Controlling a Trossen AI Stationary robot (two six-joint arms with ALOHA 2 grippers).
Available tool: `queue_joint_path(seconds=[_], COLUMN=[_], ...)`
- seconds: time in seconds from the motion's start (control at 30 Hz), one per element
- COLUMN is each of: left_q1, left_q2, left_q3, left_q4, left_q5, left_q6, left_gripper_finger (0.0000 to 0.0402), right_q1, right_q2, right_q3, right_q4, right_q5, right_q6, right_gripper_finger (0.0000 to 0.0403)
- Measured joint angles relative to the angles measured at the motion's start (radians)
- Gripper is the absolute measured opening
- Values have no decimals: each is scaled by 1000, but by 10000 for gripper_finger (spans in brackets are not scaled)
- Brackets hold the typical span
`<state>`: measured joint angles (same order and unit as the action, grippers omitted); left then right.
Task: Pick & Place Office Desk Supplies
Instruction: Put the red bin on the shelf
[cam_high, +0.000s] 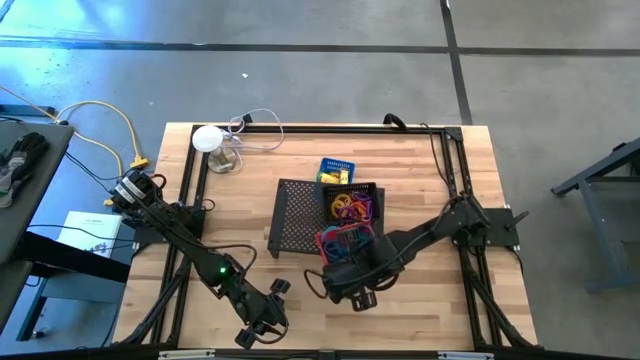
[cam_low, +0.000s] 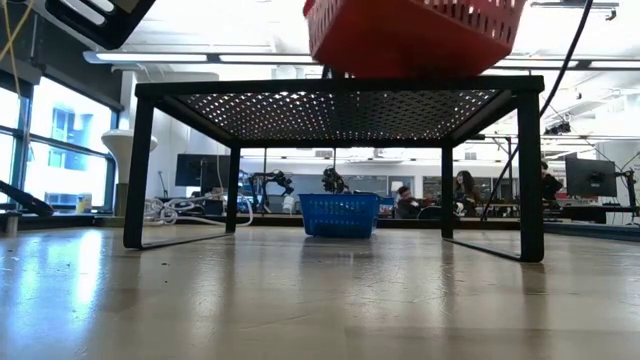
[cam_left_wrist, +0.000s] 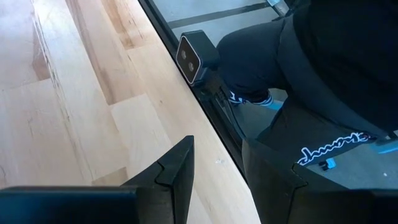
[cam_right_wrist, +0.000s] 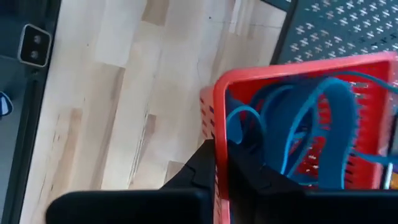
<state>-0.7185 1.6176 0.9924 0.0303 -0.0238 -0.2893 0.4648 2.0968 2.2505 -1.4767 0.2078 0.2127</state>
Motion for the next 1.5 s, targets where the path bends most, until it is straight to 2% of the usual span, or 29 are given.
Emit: queue_joint_path(seconds=[1.17,1.5], left_q1=[-5,-24], left_q2=[0,0], left_q3=[0,0], left_q4=[-9,-8], left_q5=[0,0], left_q6=[-7,-7], left_gripper_finger=[132,132], right_q1=[-86,-108], right_q2=[7,7], right_q3=[-8,-8], right_q4=[69,79], right_q5=[0,-22], right_q6=[-35,3], right_gripper_finger=[23,23])
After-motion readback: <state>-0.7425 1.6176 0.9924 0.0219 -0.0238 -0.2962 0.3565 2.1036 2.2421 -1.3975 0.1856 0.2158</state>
